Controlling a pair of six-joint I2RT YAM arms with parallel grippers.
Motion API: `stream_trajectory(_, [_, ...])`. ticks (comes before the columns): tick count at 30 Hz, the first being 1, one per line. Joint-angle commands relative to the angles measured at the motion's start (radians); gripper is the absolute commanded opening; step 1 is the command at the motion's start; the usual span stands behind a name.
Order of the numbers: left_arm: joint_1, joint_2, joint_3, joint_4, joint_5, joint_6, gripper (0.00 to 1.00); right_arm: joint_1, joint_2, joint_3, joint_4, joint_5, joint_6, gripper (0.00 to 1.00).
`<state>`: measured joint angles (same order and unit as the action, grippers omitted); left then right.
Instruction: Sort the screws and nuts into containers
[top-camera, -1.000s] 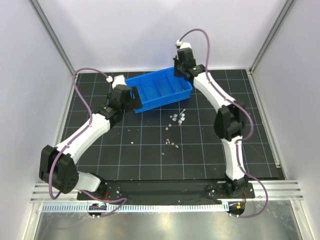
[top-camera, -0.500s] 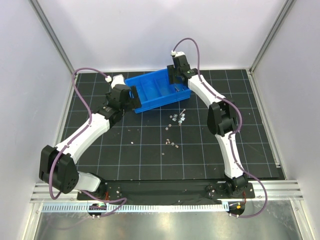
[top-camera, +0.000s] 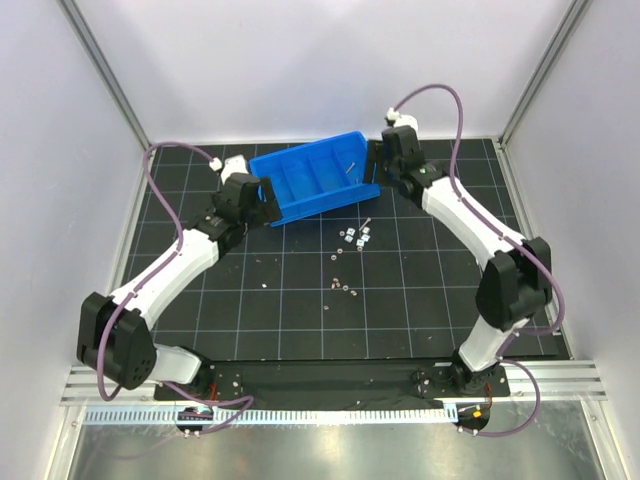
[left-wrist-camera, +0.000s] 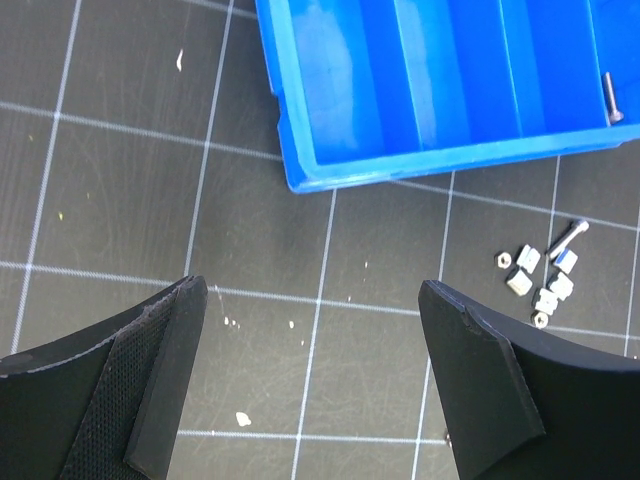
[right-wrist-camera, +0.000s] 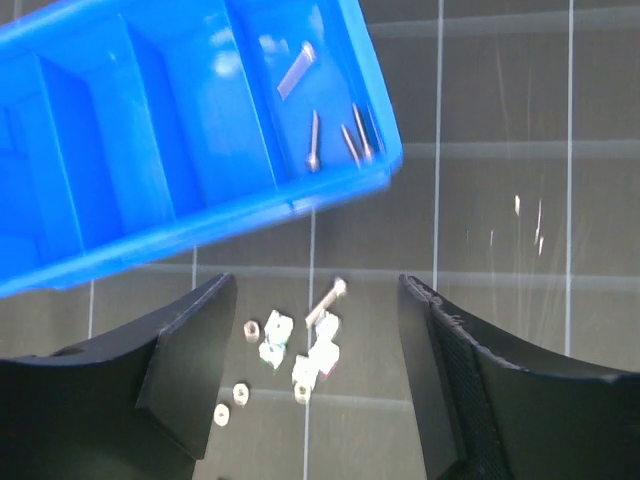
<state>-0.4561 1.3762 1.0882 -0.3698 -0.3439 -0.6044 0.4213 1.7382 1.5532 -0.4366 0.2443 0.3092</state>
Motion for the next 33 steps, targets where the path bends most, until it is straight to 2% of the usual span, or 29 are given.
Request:
stream_trajectory(1, [0.004,-0.055,-0.027,-0.001,0.017,-0.035,0.91,-0.001,-0.020,-0.174,0.074,0.023,0.134,0.68])
stream_trajectory(6, [0.004,-0.075,-0.048,0.012,0.023,-0.041,0.92,0.004,0.032,-0.235,0.140,0.032,0.172,0.65])
stream_trajectory(10, [0.005,-0.089,-0.062,0.019,0.016,-0.038,0.91,0.010,0.130,-0.202,0.168,0.030,0.166,0.62])
stream_trajectory(18, [0.004,-0.094,-0.065,0.009,-0.012,-0.028,0.91,0.013,0.224,-0.162,0.200,0.044,0.177,0.58])
stream_trajectory(21, [0.005,-0.085,-0.062,0.008,-0.015,-0.023,0.91,0.016,0.253,-0.153,0.205,0.032,0.179,0.54])
stream_trajectory(33, [0.005,-0.066,-0.054,0.003,-0.018,-0.021,0.91,0.048,0.280,-0.130,0.144,0.066,0.169,0.50])
